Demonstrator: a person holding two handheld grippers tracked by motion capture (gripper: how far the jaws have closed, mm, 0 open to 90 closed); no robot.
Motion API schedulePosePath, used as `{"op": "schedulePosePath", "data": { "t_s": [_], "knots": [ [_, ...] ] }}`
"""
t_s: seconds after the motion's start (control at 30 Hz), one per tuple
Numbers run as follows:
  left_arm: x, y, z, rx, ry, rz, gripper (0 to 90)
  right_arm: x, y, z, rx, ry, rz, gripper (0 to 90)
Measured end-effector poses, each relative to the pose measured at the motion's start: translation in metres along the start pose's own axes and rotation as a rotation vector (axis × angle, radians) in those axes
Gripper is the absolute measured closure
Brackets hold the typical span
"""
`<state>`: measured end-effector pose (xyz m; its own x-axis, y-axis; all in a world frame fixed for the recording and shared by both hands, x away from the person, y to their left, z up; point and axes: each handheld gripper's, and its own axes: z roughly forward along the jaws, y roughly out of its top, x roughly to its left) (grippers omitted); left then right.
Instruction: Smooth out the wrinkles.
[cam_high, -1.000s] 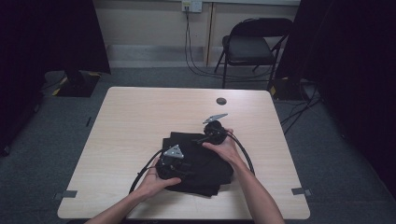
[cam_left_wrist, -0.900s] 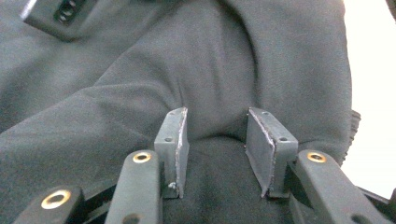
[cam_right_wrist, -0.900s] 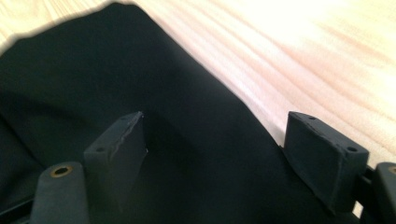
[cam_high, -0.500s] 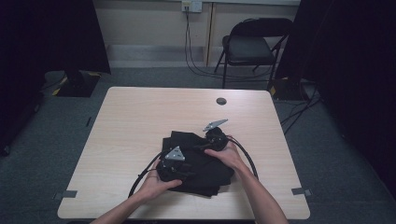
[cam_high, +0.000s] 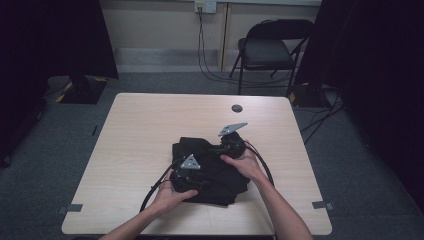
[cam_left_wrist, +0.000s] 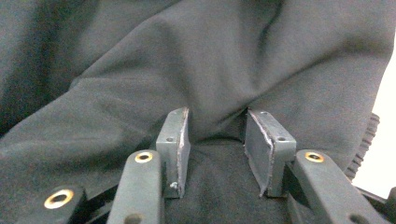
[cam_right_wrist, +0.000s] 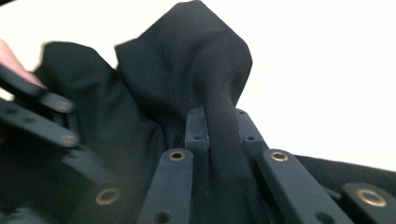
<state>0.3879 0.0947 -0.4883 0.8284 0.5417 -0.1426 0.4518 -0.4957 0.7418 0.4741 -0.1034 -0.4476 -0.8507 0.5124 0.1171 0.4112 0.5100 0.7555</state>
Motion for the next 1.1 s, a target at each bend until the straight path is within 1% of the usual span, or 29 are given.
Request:
{"op": "schedulePosePath", "data": {
  "t_s": [0.03,0.07,0.17,0.23,0.3,0.37,0.4,0.47,0.53,0.6,0.63,0.67,0.7,0.77,0.8,0.83,0.87,0.9,0.93,0.97,1.0,1.03,1.07,1.1],
  "knots": [
    [0.001,0.001,0.001,-0.006,0.020,0.001,59.9,0.003,0.003,-0.003,-0.008,-0.001,-0.008,80.1],
    [0.002,0.001,0.002,-0.010,0.027,0.001,59.9,0.006,0.006,-0.006,-0.020,-0.003,-0.017,80.1],
    [0.003,0.002,0.002,-0.018,0.033,0.008,60.0,0.017,0.009,-0.013,-0.031,-0.005,-0.044,80.1],
    [0.002,0.002,0.002,-0.012,0.046,0.014,60.4,0.024,0.007,-0.015,-0.030,0.002,-0.049,80.2],
    [0.000,0.003,0.002,-0.009,0.064,0.030,60.6,0.030,0.003,-0.017,-0.039,0.008,-0.042,80.1],
    [-0.002,0.002,0.002,-0.015,0.074,0.048,60.5,0.034,-0.001,-0.019,-0.045,0.013,-0.032,80.0],
    [-0.002,0.001,0.002,-0.020,0.074,0.045,60.5,0.037,-0.004,-0.020,-0.046,0.020,-0.027,80.0],
    [-0.002,0.001,0.001,-0.025,0.084,0.057,60.4,0.042,-0.013,-0.021,-0.056,0.025,-0.006,79.9],
    [-0.002,0.000,0.002,-0.036,0.086,0.062,60.0,0.045,-0.019,-0.020,-0.050,0.015,-0.007,79.8],
    [-0.002,0.000,0.001,-0.038,0.094,0.066,59.5,0.047,-0.027,-0.017,-0.054,0.024,0.003,79.8],
    [-0.002,0.000,0.000,-0.038,0.097,0.071,59.5,0.048,-0.032,-0.016,-0.058,0.017,0.009,79.8],
    [-0.001,0.000,0.000,-0.039,0.095,0.068,59.3,0.049,-0.036,-0.013,-0.058,0.016,0.013,79.8],
    [-0.001,0.000,0.000,-0.041,0.092,0.064,59.3,0.050,-0.039,-0.011,-0.053,0.013,0.007,79.8],
    [0.000,0.001,-0.004,-0.034,0.104,0.079,59.0,0.051,-0.041,-0.009,-0.055,0.002,0.004,79.9],
    [-0.001,0.001,-0.009,-0.026,0.103,0.074,58.1,0.050,-0.043,-0.008,-0.061,-0.002,0.007,79.9],
    [-0.001,0.001,-0.018,-0.018,0.097,0.064,56.7,0.050,-0.045,-0.007,-0.063,-0.010,0.004,79.9],
    [-0.004,-0.001,-0.032,-0.034,0.097,0.065,56.7,0.050,-0.047,-0.005,-0.056,-0.017,-0.001,80.0],
    [-0.006,-0.002,-0.041,-0.055,0.096,0.073,57.3,0.050,-0.049,-0.004,-0.053,-0.026,-0.003,80.0],
    [-0.009,-0.003,-0.056,-0.088,0.059,0.071,59.7,0.050,-0.049,-0.003,-0.054,-0.032,-0.007,80.1],
    [-0.012,-0.005,-0.065,-0.109,0.005,0.083,60.2,0.050,-0.049,-0.001,-0.052,-0.043,-0.014,80.1],
    [-0.015,-0.008,-0.068,-0.114,-0.019,0.099,61.1,0.050,-0.048,0.001,-0.052,-0.047,-0.014,80.1],
    [-0.017,-0.012,-0.068,-0.111,-0.022,0.125,62.5,0.049,-0.048,0.001,-0.053,-0.048,-0.012,80.1],
    [-0.019,-0.015,-0.061,-0.076,-0.042,0.111,63.2,0.049,-0.048,0.002,-0.057,-0.046,-0.001,80.1],
    [-0.020,-0.018,-0.053,-0.052,-0.046,0.097,63.5,0.048,-0.047,0.002,-0.059,-0.044,0.006,80.1]
  ]
}}
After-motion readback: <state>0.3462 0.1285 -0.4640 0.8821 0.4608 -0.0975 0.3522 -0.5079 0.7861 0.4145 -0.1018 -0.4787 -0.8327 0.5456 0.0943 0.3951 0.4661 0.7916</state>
